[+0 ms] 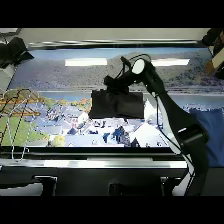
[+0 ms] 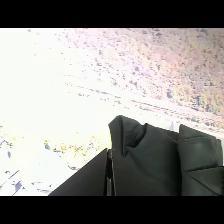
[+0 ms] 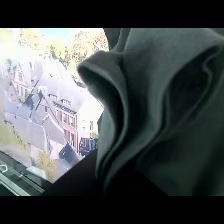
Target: Fold the clothes and pants, and hang the long-sleeved shirts on hangers.
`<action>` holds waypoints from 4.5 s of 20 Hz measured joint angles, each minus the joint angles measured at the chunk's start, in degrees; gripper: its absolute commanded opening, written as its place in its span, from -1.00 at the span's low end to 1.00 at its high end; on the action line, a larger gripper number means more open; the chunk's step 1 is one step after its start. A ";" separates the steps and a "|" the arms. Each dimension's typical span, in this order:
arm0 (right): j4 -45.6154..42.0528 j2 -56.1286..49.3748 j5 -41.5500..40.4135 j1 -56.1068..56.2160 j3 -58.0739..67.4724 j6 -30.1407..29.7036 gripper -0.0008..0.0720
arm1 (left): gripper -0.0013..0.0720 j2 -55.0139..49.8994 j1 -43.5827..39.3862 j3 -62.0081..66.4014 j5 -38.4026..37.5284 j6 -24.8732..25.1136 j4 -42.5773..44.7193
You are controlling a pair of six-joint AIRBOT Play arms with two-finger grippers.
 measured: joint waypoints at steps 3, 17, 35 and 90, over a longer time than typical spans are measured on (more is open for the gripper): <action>-0.02 -2.14 -1.62 1.18 0.00 1.20 -0.89 | -0.92 0.24 0.59 -1.11 -0.35 0.39 0.07; 0.74 -4.04 -9.14 1.88 0.00 4.94 0.56 | -0.92 0.31 0.92 -1.75 -0.28 0.59 0.22; 5.01 3.65 10.80 -27.21 -10.93 -18.23 0.75 | -0.92 0.37 0.92 -1.75 -0.74 0.59 -0.42; -8.68 13.86 8.09 -67.28 5.01 -0.33 -0.90 | -0.92 0.37 0.96 -1.75 -4.50 0.79 -0.39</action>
